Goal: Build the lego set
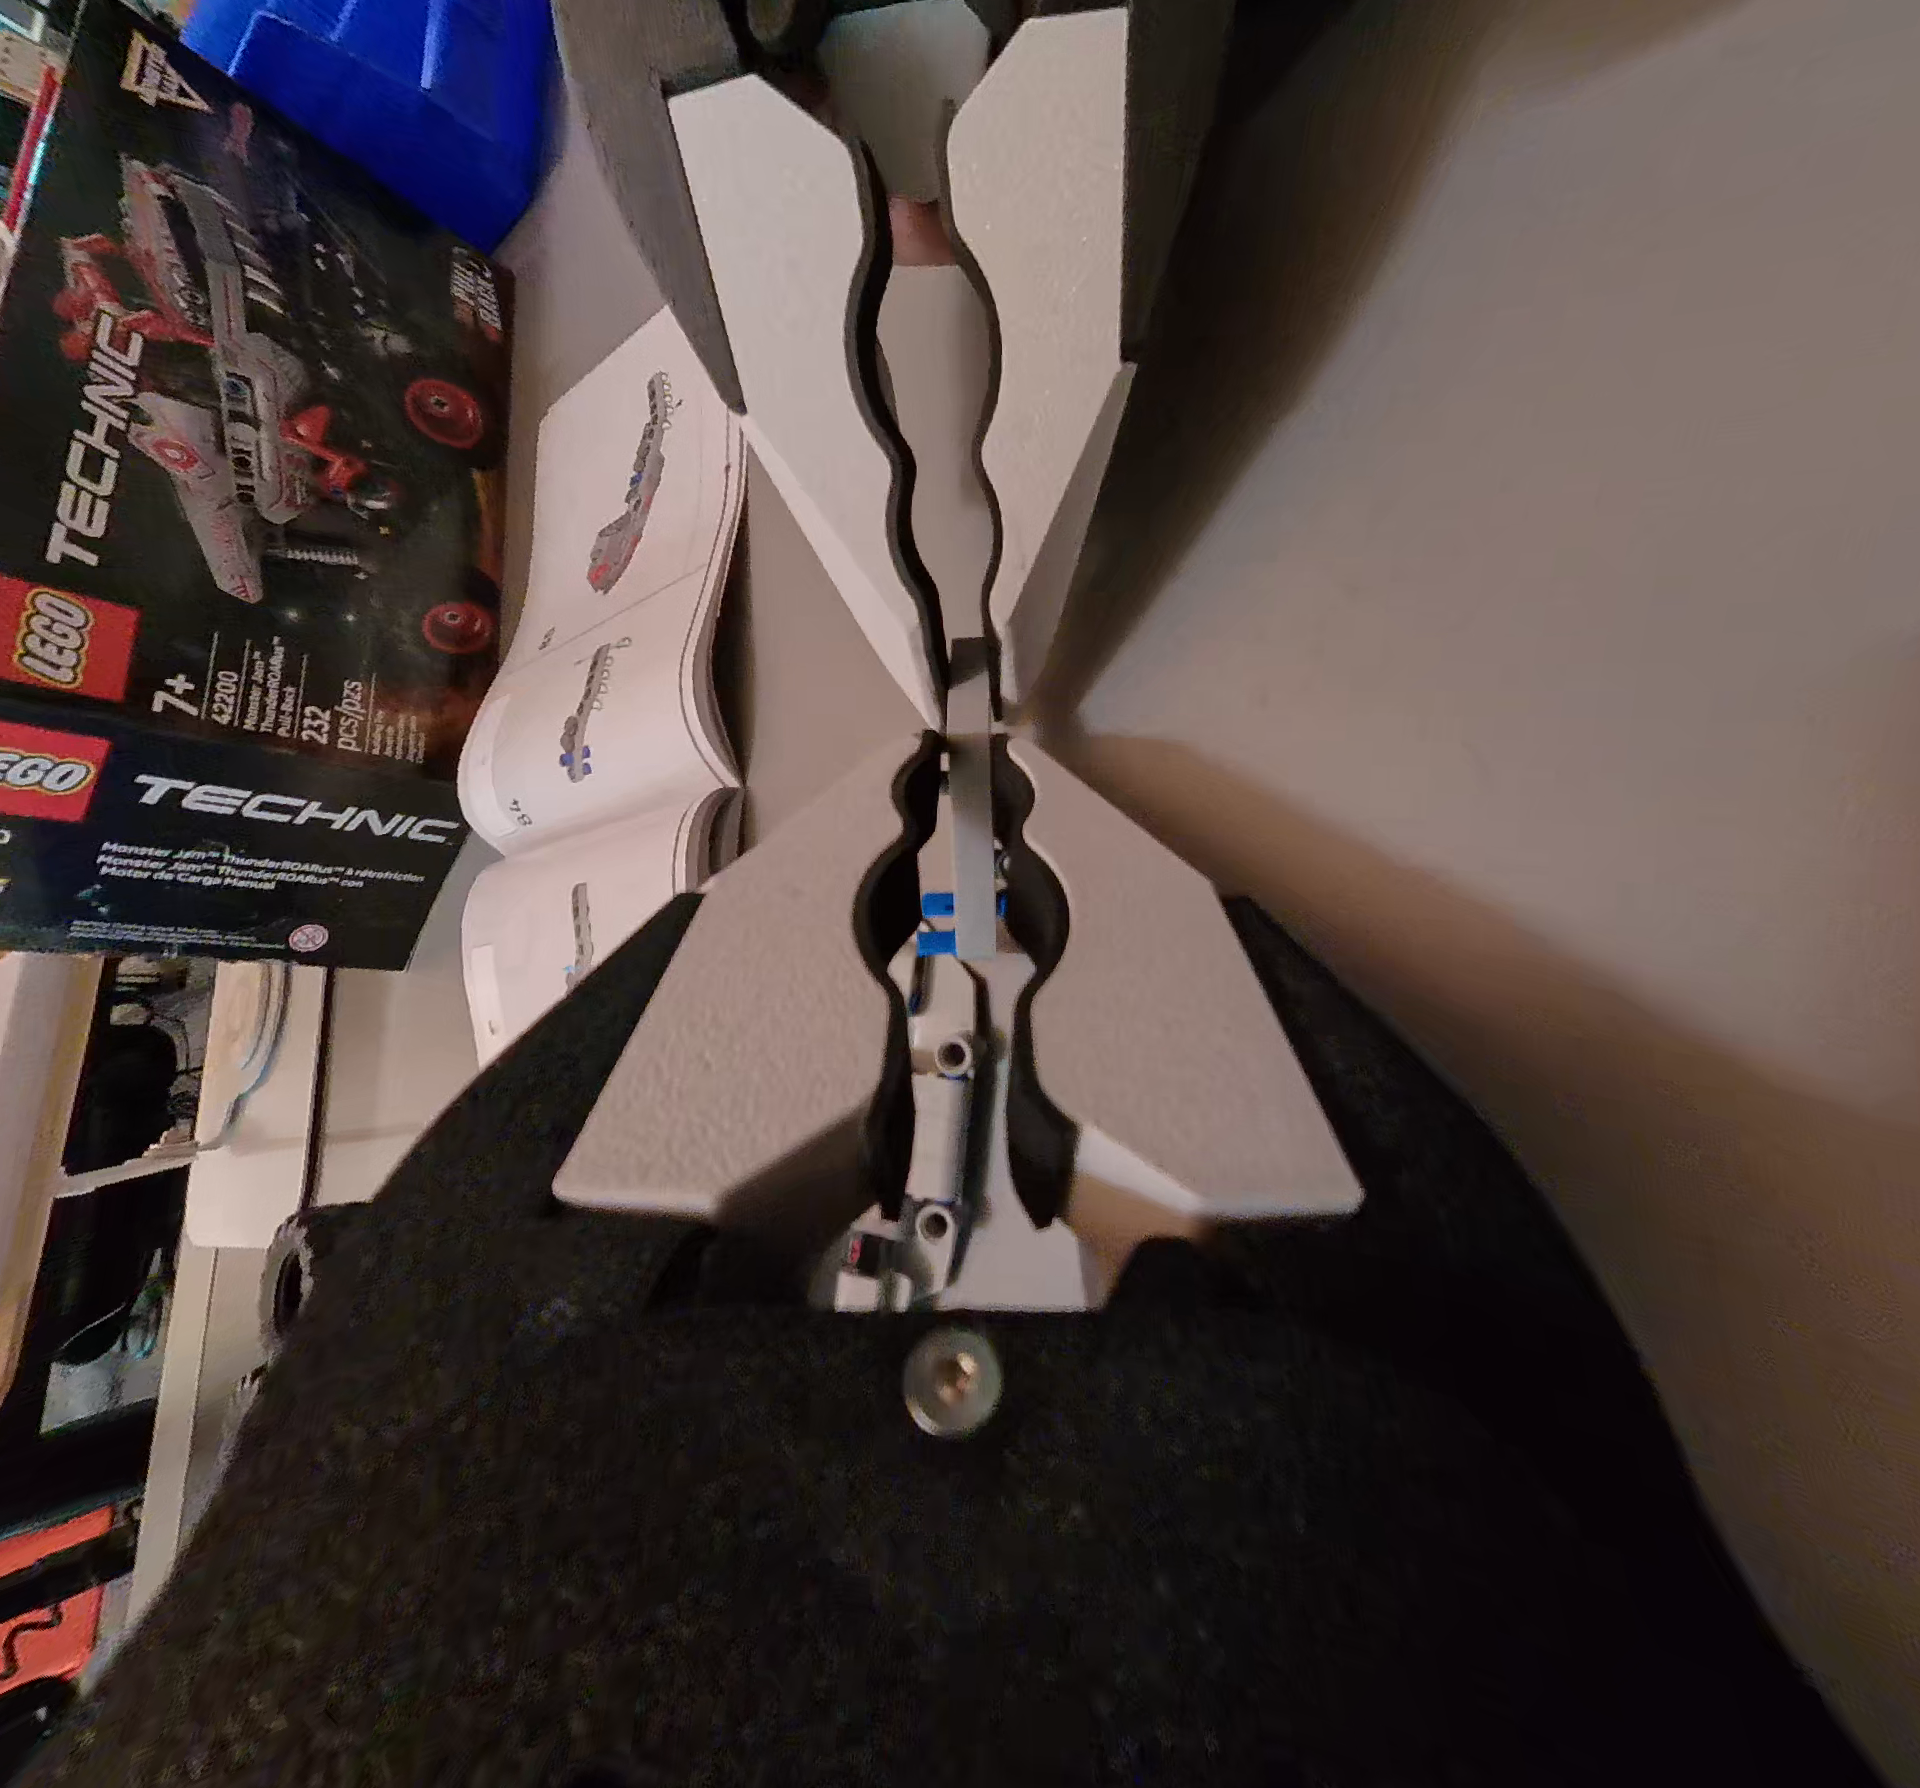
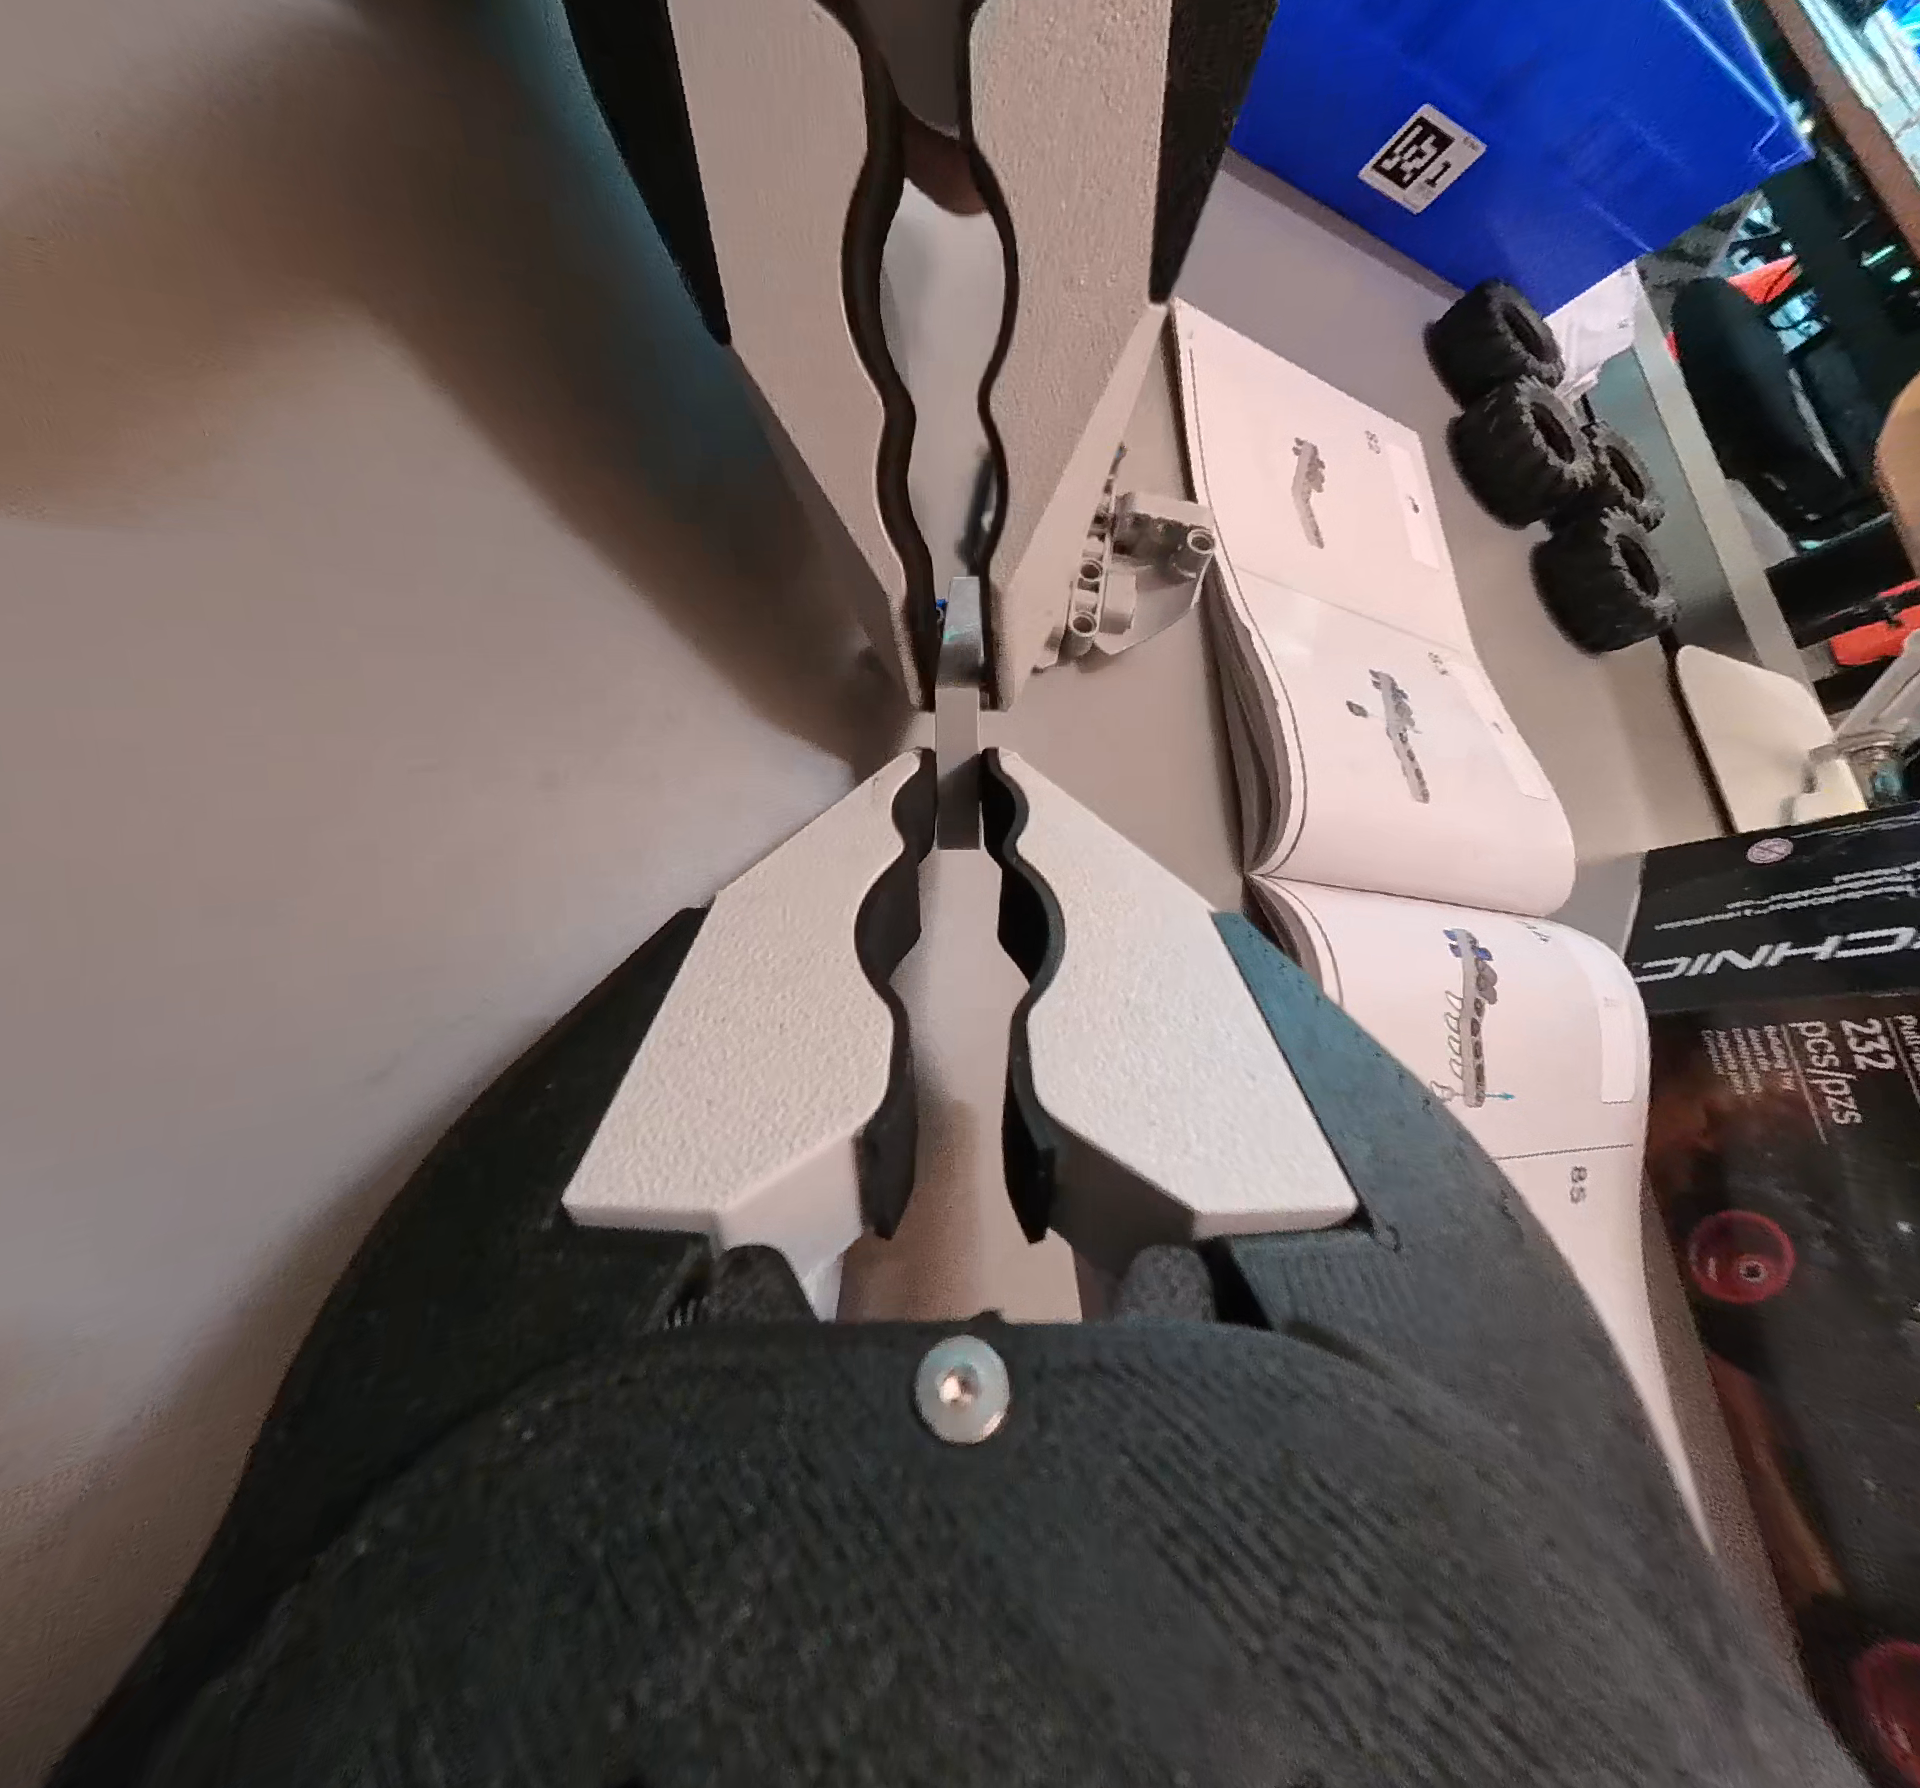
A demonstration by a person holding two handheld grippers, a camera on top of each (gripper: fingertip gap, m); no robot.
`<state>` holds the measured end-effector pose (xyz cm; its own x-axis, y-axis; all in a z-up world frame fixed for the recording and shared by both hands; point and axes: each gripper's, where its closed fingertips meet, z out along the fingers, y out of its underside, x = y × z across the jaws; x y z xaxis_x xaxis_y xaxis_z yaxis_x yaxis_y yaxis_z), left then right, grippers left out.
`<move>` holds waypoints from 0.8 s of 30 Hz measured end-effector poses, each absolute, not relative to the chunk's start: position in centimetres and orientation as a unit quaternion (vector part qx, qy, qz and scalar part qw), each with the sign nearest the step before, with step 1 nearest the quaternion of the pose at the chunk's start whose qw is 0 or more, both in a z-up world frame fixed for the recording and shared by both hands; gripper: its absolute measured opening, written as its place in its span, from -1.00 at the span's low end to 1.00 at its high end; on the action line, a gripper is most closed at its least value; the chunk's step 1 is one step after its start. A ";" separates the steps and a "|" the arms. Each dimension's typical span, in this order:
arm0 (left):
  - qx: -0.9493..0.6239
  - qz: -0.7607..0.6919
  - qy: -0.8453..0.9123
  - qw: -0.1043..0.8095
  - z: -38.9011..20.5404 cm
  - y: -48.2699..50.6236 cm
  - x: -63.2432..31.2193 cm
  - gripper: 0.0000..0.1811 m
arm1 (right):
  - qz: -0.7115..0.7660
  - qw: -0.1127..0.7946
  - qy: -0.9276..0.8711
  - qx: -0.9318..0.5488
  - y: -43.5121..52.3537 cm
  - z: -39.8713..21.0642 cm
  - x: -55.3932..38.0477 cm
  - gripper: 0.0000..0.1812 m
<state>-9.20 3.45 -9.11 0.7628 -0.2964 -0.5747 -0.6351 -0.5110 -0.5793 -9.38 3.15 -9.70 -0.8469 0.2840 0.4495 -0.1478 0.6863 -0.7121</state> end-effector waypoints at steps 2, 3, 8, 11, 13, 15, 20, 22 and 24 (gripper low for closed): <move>-0.845 0.201 0.266 0.419 -9.0 3.5 -9.4 -0.93 | 0.390 0.281 -0.876 -0.039 3.2 -9.8 -9.5 -0.93; -0.844 0.197 0.260 0.426 -8.9 3.5 -9.4 -0.93 | 0.394 0.283 -0.873 -0.042 3.2 -9.7 -9.6 -0.93; -0.849 0.184 0.239 0.435 -8.9 3.2 -9.7 -0.87 | 0.401 0.295 -0.866 -0.047 3.5 -9.4 -9.8 -0.94; -0.848 0.185 0.239 0.437 -8.6 2.9 -9.8 -0.82 | 0.389 0.302 -0.870 -0.041 3.6 -9.8 -9.9 -0.93; -0.842 0.179 0.231 0.454 -7.7 2.5 -9.8 -0.78 | 0.379 0.302 -0.874 -0.029 3.6 -10.2 -9.6 -0.92; -0.840 0.182 0.201 0.471 -5.9 1.4 -10.8 -0.78 | 0.385 0.307 -0.870 -0.023 3.3 -9.9 -9.4 -0.88; -0.852 0.214 0.031 0.477 -1.8 -5.6 -16.0 -0.88 | 0.403 0.276 -0.872 0.006 2.1 -9.9 -7.5 -0.81; -0.863 0.235 -0.051 0.443 -1.7 -9.6 -18.1 -0.90 | 0.401 0.267 -0.876 0.013 1.8 -10.0 -7.1 -0.84; -0.884 0.235 -0.092 0.394 -2.7 -12.8 -18.7 -0.89 | 0.391 0.274 -0.878 0.019 1.8 -10.1 -7.1 -0.83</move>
<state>-18.69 -12.85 -2.75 0.8722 0.3480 -0.3436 -0.0228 -0.6729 -0.7394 -7.14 1.78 -10.11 -0.8487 0.1815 0.4968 -0.2476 0.6936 -0.6764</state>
